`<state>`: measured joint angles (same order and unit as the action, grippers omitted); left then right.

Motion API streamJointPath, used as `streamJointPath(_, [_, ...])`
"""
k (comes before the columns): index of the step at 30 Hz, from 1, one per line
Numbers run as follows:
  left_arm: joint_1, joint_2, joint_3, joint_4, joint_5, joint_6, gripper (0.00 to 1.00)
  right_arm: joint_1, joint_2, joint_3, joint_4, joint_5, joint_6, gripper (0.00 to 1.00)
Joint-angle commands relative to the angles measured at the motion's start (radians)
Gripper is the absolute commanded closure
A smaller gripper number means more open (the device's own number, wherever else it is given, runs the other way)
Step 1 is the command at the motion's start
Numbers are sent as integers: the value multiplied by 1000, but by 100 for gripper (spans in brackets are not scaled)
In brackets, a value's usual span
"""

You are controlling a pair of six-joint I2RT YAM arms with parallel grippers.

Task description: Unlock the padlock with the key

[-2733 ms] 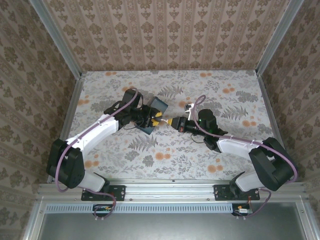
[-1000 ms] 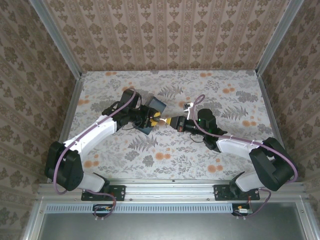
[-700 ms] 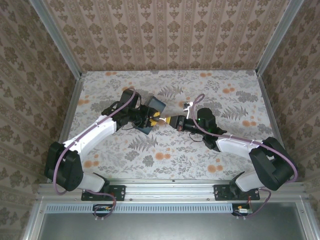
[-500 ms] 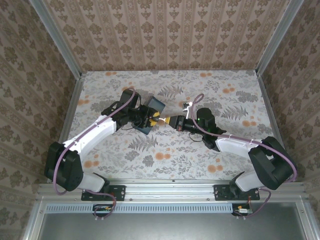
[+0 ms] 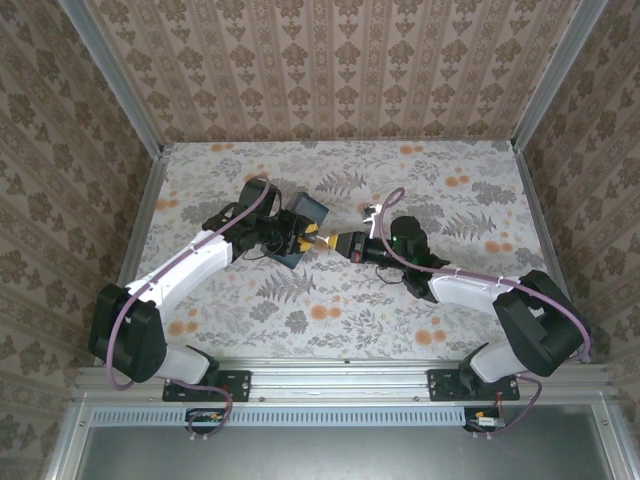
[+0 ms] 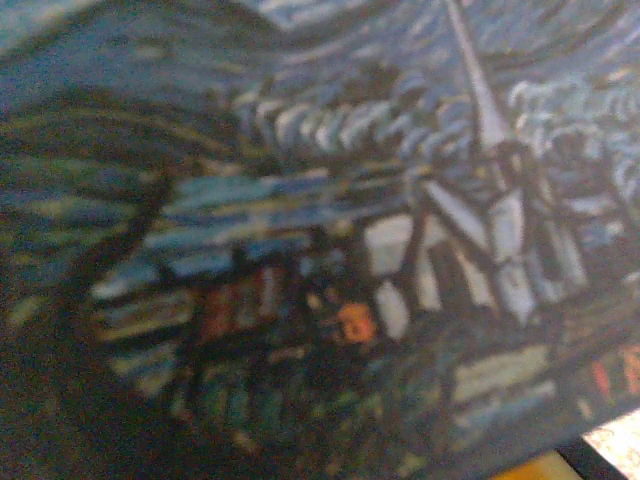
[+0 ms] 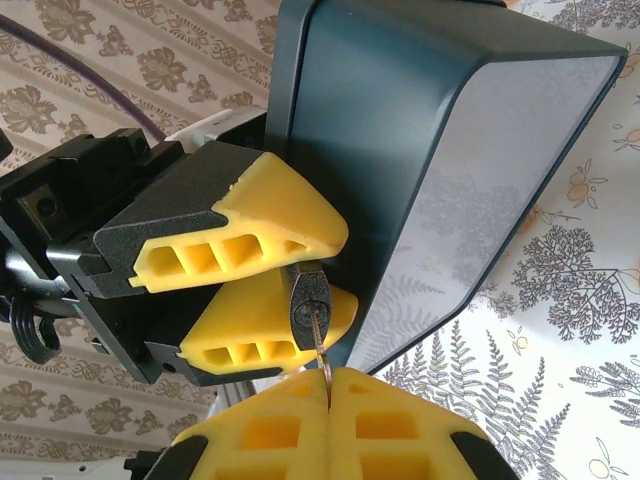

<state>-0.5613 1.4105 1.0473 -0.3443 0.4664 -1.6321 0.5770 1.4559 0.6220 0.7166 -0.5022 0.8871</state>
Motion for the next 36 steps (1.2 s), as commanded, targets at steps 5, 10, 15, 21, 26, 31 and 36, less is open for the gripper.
streamJointPath(5, [-6, -38, -1, 46, 23, -23, 97, 27, 21, 29, 98, -12, 2, 99])
streamJointPath(10, [-8, -36, -5, 47, 28, -7, 97, 27, 9, 12, 130, -8, 8, 99])
streamJointPath(15, [-12, -18, 29, 10, 57, 50, 97, 27, 12, 21, 138, -22, -3, 99])
streamJointPath(21, [-11, -20, 1, 42, 61, 34, 98, 30, 20, 35, 169, -51, 1, 97])
streamJointPath(26, [-12, -20, 3, 51, 66, 28, 99, 32, 20, 36, 165, -51, 2, 91])
streamJointPath(31, [-12, -21, 5, 50, 65, 28, 100, 32, 32, 39, 161, -43, 10, 88])
streamJointPath(36, [-12, -25, 3, 42, 67, 29, 100, 32, 30, 33, 180, -36, 12, 92])
